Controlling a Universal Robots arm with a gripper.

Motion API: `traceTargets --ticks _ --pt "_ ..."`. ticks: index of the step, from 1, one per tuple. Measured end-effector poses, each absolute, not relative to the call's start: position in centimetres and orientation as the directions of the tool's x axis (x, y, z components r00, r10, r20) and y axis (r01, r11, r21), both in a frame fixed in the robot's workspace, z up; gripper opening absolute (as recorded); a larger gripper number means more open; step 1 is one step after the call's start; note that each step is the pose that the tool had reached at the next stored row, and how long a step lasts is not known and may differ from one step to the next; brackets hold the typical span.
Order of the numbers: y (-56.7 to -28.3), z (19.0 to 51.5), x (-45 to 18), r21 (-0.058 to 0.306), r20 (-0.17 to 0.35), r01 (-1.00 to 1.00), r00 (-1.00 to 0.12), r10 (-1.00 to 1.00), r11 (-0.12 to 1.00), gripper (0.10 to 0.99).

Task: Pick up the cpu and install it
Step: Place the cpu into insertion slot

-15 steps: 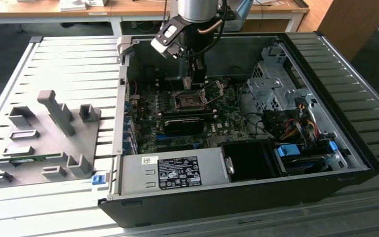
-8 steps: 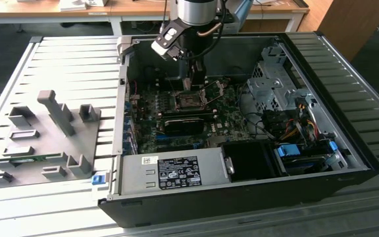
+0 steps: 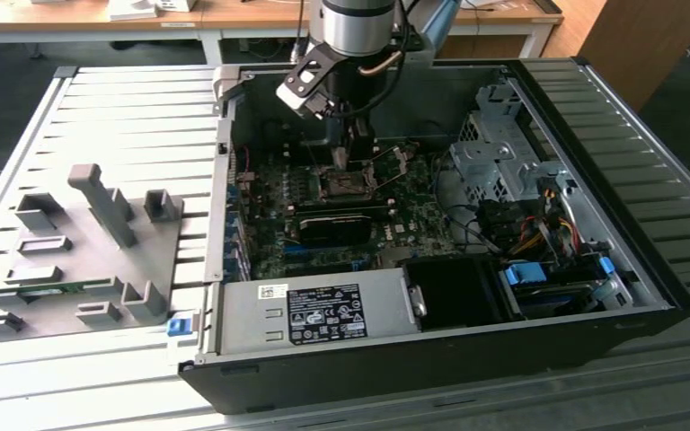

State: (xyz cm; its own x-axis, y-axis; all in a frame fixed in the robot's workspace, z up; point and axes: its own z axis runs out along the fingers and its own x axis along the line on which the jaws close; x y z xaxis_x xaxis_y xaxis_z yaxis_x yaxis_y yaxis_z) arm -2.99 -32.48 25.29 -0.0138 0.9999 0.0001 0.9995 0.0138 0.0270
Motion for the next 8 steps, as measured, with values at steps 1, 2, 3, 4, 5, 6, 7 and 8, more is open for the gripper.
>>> traceTargets --ticks 1,2,3,4,5,6,7,8 --pt "-32.5 25.1 -3.0 0.027 0.000 1.000 -0.014 1.000 0.014 0.533" --pt "-32.5 25.0 -3.0 0.027 0.000 1.000 -0.014 1.000 0.014 0.533" --pt "-32.5 24.8 -3.0 0.027 0.000 1.000 -0.014 1.000 0.014 0.533" --pt "-32.5 24.6 -3.0 0.027 0.000 1.000 -0.014 1.000 0.014 0.533" --pt "-32.5 24.4 -3.0 0.027 0.000 1.000 -0.014 1.000 0.014 0.533" --pt "-32.5 24.3 -3.0 0.027 0.000 1.000 -0.014 1.000 0.014 0.533" --pt "-32.5 24.1 -3.0 0.027 0.000 1.000 -0.014 1.000 0.014 0.533" --pt "-32.4 23.9 -3.0 0.027 0.000 1.000 -0.014 1.000 0.014 0.533"
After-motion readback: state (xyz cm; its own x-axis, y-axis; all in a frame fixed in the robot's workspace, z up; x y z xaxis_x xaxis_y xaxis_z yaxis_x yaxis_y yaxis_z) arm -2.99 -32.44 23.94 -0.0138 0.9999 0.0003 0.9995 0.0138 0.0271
